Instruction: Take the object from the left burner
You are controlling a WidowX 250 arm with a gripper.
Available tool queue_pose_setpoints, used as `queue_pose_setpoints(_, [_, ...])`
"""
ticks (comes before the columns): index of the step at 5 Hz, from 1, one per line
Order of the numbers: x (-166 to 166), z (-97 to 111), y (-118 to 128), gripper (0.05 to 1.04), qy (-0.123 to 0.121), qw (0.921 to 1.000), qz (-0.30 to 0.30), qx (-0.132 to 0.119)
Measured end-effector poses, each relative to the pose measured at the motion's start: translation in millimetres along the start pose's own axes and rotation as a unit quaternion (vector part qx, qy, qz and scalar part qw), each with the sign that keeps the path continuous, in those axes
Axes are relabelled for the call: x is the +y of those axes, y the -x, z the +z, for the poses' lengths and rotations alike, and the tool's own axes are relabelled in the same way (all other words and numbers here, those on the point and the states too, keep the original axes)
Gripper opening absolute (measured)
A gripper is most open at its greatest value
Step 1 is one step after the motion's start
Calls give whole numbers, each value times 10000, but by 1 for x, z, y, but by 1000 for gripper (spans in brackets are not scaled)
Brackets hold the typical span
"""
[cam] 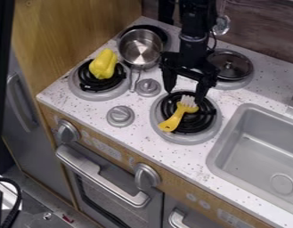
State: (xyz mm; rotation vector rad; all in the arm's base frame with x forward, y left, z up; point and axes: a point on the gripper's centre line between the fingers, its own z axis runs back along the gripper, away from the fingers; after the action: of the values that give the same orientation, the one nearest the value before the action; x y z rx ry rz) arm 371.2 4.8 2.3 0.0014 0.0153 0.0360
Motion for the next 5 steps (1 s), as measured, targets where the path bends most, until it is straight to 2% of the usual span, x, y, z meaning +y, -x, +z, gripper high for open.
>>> queue_pose_setpoints(1, [-1,-13,5,998,1,9998,-4,199])
queue_pose_setpoints(2, [21,-18,6,998,301,9991,207,222])
queue_pose_setpoints(3, [79,-13,3,998,413,9970,655,14])
queue_pose_setpoints(4, [109,-13,-3,998,364,9981,499,-27])
queue_pose_setpoints(5, [160,2,-8,998,228,9975,614,-262])
